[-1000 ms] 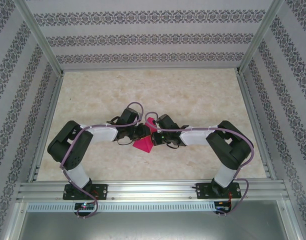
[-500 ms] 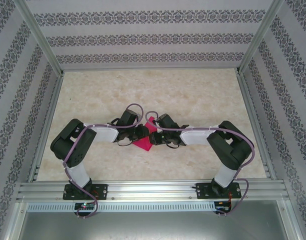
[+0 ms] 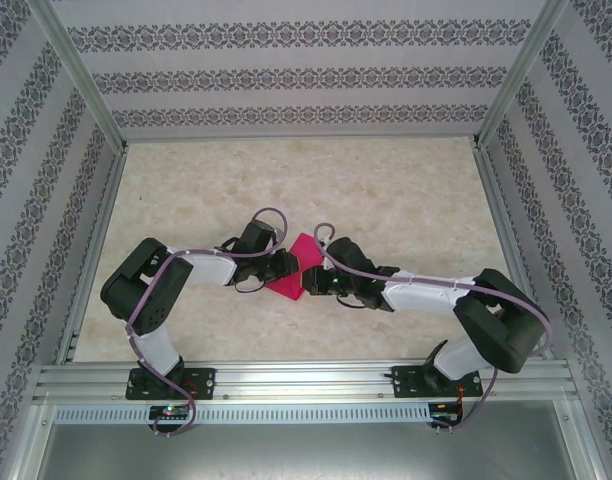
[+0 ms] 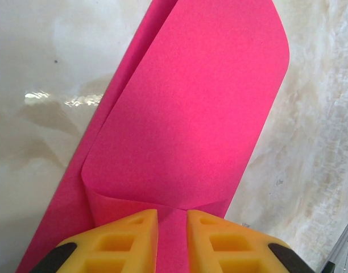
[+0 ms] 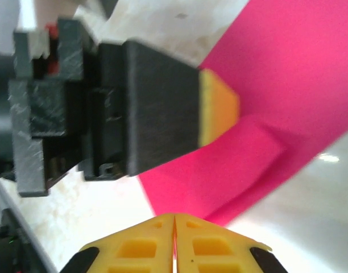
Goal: Fold a paper plane with a square sheet of paper (pick it up from the middle)
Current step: Fold the triangle a second time at the center of the table.
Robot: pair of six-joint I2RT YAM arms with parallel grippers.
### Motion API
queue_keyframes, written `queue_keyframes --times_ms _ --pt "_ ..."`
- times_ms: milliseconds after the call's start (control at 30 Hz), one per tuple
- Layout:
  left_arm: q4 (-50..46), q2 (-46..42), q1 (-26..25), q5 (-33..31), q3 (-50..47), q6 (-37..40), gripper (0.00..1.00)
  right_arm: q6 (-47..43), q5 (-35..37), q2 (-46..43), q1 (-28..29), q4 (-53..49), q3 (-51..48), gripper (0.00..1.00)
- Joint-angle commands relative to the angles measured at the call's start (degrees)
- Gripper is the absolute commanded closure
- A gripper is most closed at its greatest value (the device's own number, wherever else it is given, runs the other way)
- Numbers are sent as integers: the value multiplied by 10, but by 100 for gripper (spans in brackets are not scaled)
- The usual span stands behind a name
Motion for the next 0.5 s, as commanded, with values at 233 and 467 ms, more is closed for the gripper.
queue_keyframes --times_ms 233,467 --pt "-33 33 -1 -9 -18 24 77 103 -5 101 40 92 37 93" --pt "-33 36 -1 -9 -16 27 77 107 10 93 39 80 31 92"
